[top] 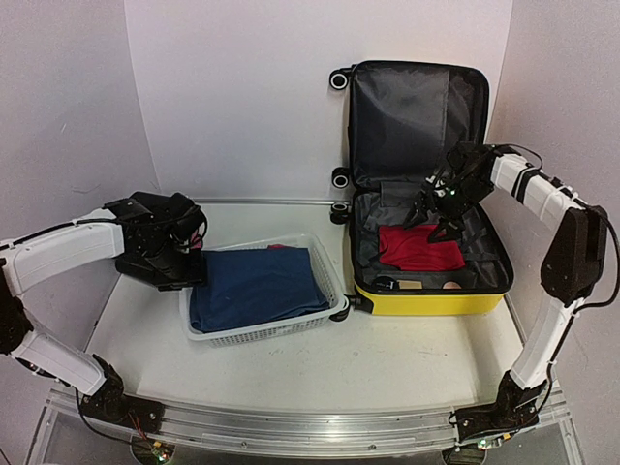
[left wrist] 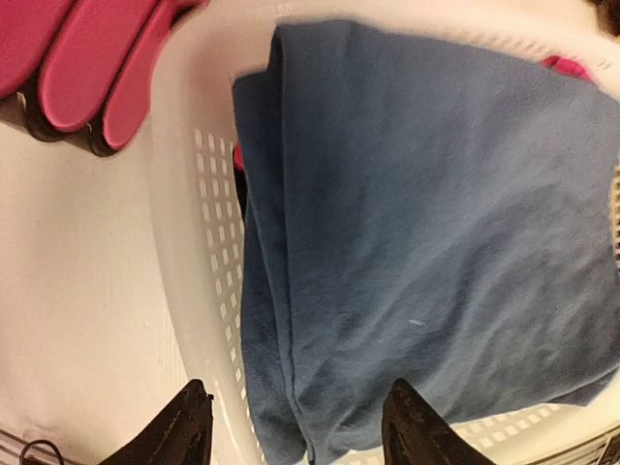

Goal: Open, take out, and arrange the luggage

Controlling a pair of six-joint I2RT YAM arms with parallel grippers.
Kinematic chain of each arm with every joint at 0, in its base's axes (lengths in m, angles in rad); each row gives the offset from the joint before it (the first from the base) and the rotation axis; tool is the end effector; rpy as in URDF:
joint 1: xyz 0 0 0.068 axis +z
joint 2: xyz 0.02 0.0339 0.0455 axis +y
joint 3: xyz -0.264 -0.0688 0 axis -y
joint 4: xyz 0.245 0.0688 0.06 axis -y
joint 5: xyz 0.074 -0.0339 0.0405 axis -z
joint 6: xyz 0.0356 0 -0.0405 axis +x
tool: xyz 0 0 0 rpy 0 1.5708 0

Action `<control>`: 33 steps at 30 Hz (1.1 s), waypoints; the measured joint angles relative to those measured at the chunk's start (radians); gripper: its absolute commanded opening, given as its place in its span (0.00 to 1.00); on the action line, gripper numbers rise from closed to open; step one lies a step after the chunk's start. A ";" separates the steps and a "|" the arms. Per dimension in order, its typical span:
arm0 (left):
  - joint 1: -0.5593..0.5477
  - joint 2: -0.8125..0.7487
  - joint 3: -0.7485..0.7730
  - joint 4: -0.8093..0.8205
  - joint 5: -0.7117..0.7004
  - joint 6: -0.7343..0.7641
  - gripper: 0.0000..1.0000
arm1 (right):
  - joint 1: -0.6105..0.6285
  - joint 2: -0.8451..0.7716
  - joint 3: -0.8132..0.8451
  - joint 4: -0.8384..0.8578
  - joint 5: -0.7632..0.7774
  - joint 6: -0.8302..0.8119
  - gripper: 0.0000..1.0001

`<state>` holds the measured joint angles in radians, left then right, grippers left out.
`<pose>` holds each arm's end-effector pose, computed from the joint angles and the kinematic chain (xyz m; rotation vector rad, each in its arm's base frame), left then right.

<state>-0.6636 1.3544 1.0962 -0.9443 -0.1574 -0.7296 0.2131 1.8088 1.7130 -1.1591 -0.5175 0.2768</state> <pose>0.2042 -0.1526 0.2650 -0.1313 2.7522 -0.1626 0.3525 0.0943 0.3066 -0.0293 2.8473 0.8404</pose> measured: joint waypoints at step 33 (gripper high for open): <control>0.000 0.273 0.563 0.017 0.129 0.436 0.74 | 0.179 0.509 0.344 -0.011 0.605 -0.201 0.39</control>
<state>-0.6636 1.6272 1.6592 -0.9276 -0.0280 -0.2939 0.3916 2.3177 2.0567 -1.1702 0.0875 0.0757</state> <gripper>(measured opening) 0.738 0.364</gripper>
